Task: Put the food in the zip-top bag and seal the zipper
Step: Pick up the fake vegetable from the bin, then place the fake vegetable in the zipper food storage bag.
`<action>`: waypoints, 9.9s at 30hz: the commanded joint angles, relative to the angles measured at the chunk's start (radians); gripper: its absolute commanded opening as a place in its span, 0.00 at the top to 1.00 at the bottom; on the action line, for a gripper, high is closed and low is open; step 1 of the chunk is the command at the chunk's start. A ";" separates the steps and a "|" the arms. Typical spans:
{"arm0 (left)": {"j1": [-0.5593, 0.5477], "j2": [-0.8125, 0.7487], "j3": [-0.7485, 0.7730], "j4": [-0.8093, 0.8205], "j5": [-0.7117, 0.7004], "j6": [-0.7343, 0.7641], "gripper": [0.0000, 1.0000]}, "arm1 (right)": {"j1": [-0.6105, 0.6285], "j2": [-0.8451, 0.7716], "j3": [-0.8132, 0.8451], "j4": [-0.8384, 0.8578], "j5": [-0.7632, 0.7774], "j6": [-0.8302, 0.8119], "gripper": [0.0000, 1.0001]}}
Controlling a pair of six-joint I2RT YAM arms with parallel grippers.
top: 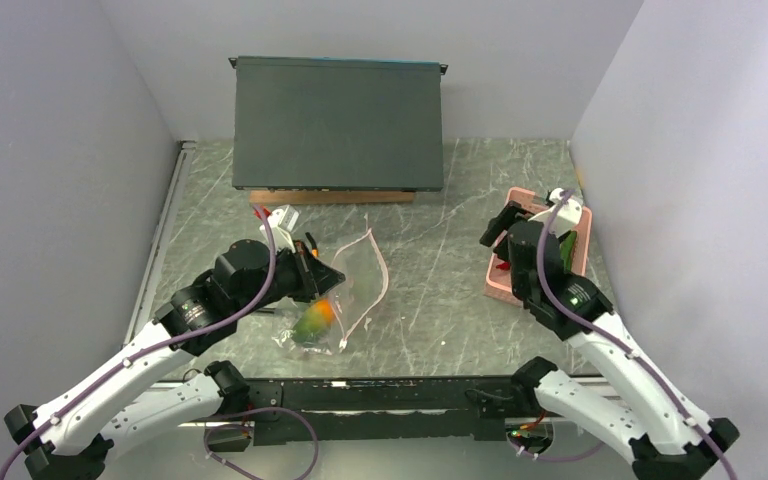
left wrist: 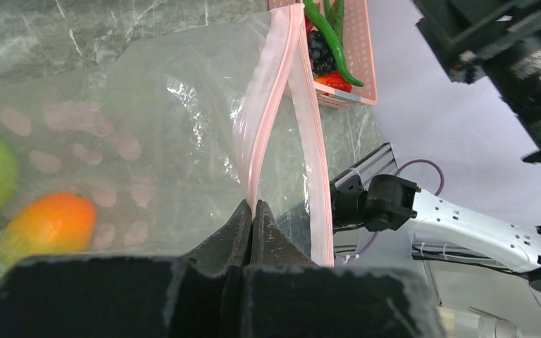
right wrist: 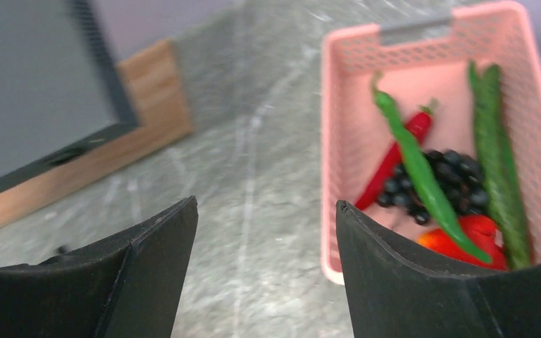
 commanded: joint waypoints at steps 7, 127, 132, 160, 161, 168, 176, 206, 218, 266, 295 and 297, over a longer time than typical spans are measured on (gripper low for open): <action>-0.005 -0.010 -0.009 0.020 0.010 0.008 1.00 | -0.442 0.196 -0.124 -0.007 -0.130 0.089 0.28; -0.003 0.016 0.046 -0.060 -0.263 0.012 1.00 | 0.116 0.283 0.434 -0.560 -1.111 -0.232 1.00; -0.005 0.068 0.065 0.016 -0.146 0.085 1.00 | 0.115 0.336 0.463 -0.562 -1.122 -0.173 1.00; -0.122 0.112 0.099 0.085 -0.177 0.015 1.00 | 0.103 0.407 0.457 -0.279 -1.131 0.463 1.00; -0.122 0.100 0.093 0.078 -0.196 0.003 1.00 | 0.107 0.404 0.443 -0.282 -1.123 0.478 1.00; -0.122 0.045 0.052 0.120 -0.231 -0.041 1.00 | 0.149 0.356 0.362 -0.235 -1.010 0.560 1.00; -0.124 0.123 0.036 0.209 -0.117 -0.063 1.00 | 0.170 0.383 0.356 -0.140 -1.003 0.661 0.97; -0.127 0.073 -0.012 0.237 -0.144 -0.055 1.00 | 0.352 0.419 0.293 -0.053 -0.631 0.604 0.80; -0.127 0.078 0.046 0.137 -0.069 0.039 1.00 | 0.325 0.559 0.583 -0.280 -0.779 0.280 0.71; -0.163 0.066 0.004 0.339 0.081 0.081 1.00 | 0.228 0.570 0.484 -0.093 -0.810 0.414 0.65; -0.163 0.020 0.073 0.047 -0.167 -0.014 1.00 | -0.208 0.257 0.298 -0.271 -0.318 -0.035 0.17; -0.162 0.022 0.099 0.045 -0.151 0.007 1.00 | -0.321 0.237 0.180 -0.184 -0.345 -0.007 0.14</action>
